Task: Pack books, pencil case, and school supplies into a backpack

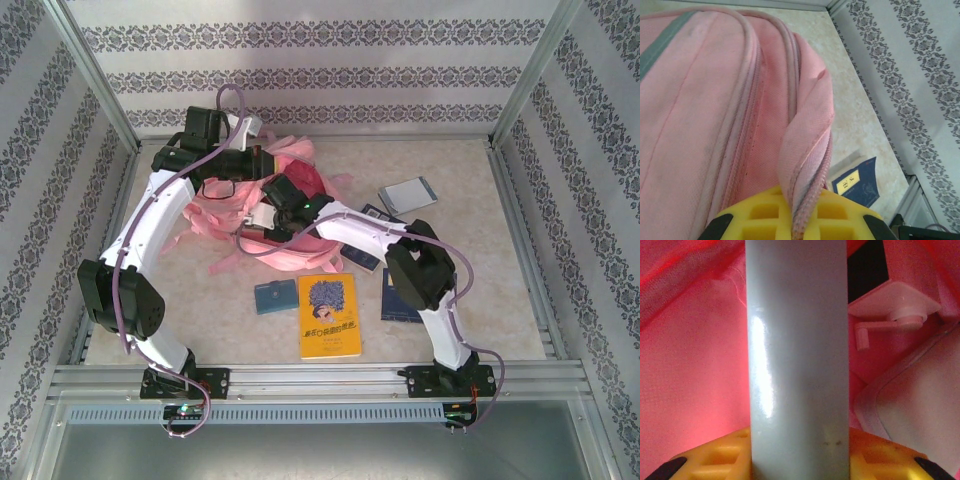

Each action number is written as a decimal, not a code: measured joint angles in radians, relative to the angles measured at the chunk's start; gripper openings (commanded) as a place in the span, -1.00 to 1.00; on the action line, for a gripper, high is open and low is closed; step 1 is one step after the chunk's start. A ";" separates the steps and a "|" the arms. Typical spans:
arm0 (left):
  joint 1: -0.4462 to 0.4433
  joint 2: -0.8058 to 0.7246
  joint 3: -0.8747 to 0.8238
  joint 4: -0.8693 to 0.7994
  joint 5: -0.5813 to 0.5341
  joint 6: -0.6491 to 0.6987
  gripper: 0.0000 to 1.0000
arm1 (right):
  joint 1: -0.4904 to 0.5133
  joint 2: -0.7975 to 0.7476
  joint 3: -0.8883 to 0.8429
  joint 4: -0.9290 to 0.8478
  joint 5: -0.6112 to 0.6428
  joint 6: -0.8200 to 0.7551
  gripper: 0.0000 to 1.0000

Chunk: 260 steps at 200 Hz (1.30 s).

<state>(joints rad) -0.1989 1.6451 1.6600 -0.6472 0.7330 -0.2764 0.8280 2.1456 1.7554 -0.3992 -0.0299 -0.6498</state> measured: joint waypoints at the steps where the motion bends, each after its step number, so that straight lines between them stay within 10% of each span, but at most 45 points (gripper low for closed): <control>1: 0.000 0.000 0.000 0.000 -0.002 0.000 -1.00 | 0.000 0.002 0.003 -0.001 0.001 0.000 -0.85; 77: 0.000 0.000 -0.012 0.044 -0.031 -0.008 -1.00 | 0.017 0.044 0.073 -0.021 0.120 0.142 -0.61; 118: -0.009 0.000 -0.013 0.039 -0.027 -0.020 -1.00 | 0.063 0.050 0.016 0.172 0.327 0.040 0.18; 167: -0.011 0.000 -0.013 0.024 -0.026 -0.030 -1.00 | 0.082 0.085 -0.092 0.502 0.534 -0.164 0.53; 260: -0.011 0.001 -0.014 0.029 0.023 -0.074 -1.00 | 0.093 -0.471 -0.680 0.692 0.227 -0.015 0.57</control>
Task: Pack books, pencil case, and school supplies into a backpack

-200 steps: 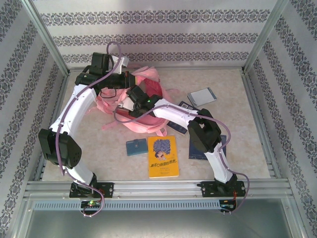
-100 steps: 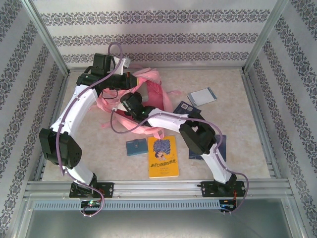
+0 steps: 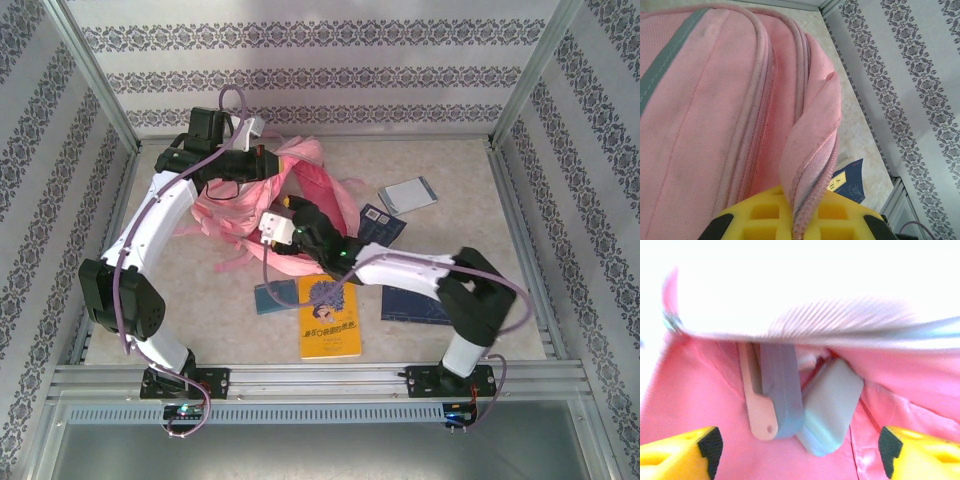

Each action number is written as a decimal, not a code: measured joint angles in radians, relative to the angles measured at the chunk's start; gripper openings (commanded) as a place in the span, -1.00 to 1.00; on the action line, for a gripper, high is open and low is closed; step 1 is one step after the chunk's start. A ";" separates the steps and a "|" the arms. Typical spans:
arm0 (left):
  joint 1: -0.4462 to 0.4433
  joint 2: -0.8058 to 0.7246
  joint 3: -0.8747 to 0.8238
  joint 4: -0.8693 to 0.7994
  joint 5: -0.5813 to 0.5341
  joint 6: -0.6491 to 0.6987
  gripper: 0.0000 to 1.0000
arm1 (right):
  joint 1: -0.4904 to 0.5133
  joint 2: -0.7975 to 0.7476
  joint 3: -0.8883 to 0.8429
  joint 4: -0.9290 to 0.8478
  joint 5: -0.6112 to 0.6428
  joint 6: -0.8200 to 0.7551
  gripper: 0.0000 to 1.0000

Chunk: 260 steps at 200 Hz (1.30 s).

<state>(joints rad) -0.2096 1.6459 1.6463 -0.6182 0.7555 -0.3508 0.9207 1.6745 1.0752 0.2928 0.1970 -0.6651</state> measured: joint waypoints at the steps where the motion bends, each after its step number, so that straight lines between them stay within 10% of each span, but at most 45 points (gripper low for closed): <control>1: 0.000 0.000 0.000 0.000 0.000 -0.001 -1.00 | 0.002 -0.013 -0.007 0.000 -0.007 0.008 0.57; 93: -0.007 0.028 -0.133 0.152 -0.035 -0.157 -1.00 | 0.085 -0.329 -0.124 -0.259 -0.314 0.260 0.53; 260: -0.006 0.039 -0.177 0.201 -0.040 -0.216 -1.00 | 0.182 0.225 0.097 -0.582 -0.201 0.108 0.28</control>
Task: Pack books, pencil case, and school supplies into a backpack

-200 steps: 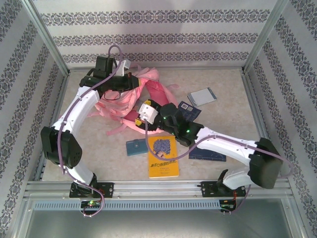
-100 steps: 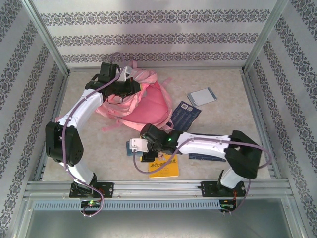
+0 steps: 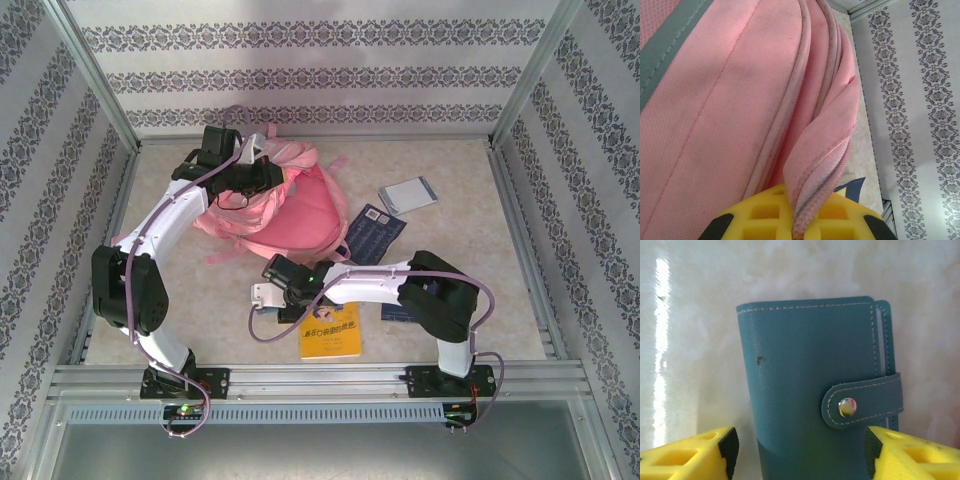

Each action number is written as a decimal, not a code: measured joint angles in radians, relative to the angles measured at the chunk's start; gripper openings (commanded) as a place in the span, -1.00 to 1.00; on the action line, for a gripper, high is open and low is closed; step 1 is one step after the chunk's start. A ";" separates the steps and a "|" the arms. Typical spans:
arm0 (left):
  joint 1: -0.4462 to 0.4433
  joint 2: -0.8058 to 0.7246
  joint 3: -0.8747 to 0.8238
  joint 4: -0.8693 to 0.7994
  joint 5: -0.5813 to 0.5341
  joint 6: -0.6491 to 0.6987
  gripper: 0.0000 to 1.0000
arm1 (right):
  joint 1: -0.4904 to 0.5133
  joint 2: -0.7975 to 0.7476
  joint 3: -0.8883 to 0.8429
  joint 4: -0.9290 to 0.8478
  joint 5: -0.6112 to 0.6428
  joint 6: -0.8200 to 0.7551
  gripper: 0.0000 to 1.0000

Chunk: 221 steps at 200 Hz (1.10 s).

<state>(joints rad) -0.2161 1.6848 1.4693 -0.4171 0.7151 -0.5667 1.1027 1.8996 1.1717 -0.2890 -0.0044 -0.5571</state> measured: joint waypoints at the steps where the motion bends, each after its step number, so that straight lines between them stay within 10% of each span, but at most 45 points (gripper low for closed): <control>1: 0.000 0.000 0.000 0.000 0.000 0.000 -1.00 | 0.001 0.002 0.000 0.000 0.002 0.000 0.28; 58: 0.002 0.000 -0.008 0.010 0.010 -0.018 -1.00 | 0.057 0.023 0.003 0.000 0.113 -0.041 -0.06; 130: 0.002 0.000 -0.016 0.023 0.014 -0.022 -1.00 | 0.077 0.030 -0.004 0.080 0.203 -0.088 -1.00; 221: 0.002 0.000 -0.017 0.024 0.015 -0.022 -1.00 | 0.045 -0.094 -0.090 0.092 0.160 -0.076 -1.00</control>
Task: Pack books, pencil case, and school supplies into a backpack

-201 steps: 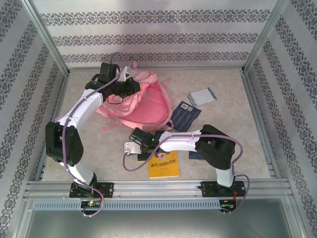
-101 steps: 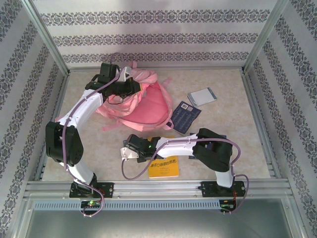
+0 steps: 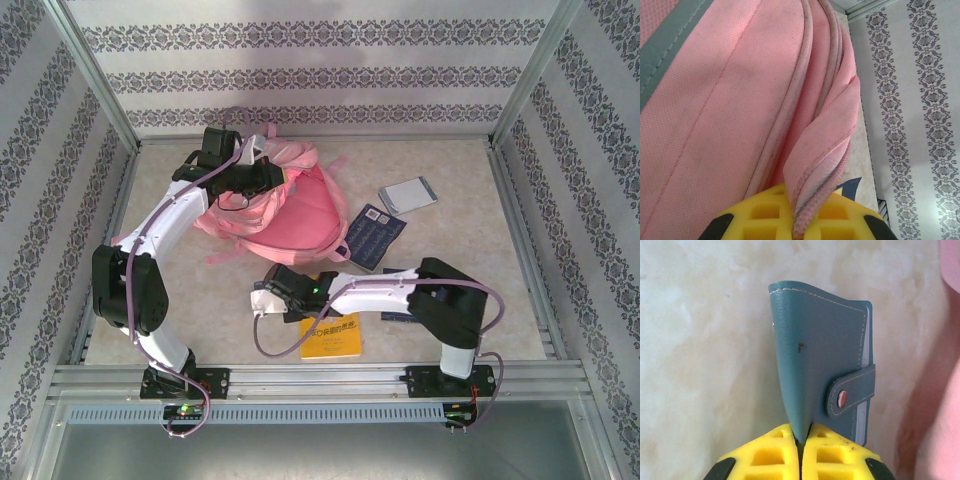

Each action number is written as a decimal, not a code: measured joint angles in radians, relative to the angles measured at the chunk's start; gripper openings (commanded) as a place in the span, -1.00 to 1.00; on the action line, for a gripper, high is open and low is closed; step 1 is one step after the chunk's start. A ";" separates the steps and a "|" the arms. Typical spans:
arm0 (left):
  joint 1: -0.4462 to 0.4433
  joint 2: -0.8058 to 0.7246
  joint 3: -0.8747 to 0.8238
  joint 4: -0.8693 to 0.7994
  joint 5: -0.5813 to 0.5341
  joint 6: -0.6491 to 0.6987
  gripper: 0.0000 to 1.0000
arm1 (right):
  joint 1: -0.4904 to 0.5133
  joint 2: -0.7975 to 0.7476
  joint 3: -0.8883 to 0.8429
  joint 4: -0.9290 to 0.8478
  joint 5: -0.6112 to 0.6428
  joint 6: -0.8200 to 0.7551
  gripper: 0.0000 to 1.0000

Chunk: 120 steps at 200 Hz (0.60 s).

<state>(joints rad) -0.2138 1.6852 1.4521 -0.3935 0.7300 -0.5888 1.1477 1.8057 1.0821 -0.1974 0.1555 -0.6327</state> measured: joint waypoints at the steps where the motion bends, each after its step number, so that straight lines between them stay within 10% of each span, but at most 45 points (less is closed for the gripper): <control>1: 0.000 0.000 0.000 0.000 0.000 0.000 -1.00 | 0.000 -0.003 -0.002 0.000 -0.002 0.001 -1.00; 120: 0.013 -0.001 0.053 -0.064 0.006 0.089 -1.00 | -0.176 -0.531 -0.127 0.027 0.017 0.057 -1.00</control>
<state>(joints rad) -0.2005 1.6840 1.5055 -0.4576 0.7361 -0.5003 0.9718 1.2747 0.9550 -0.1703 0.1722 -0.5758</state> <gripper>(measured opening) 0.075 0.077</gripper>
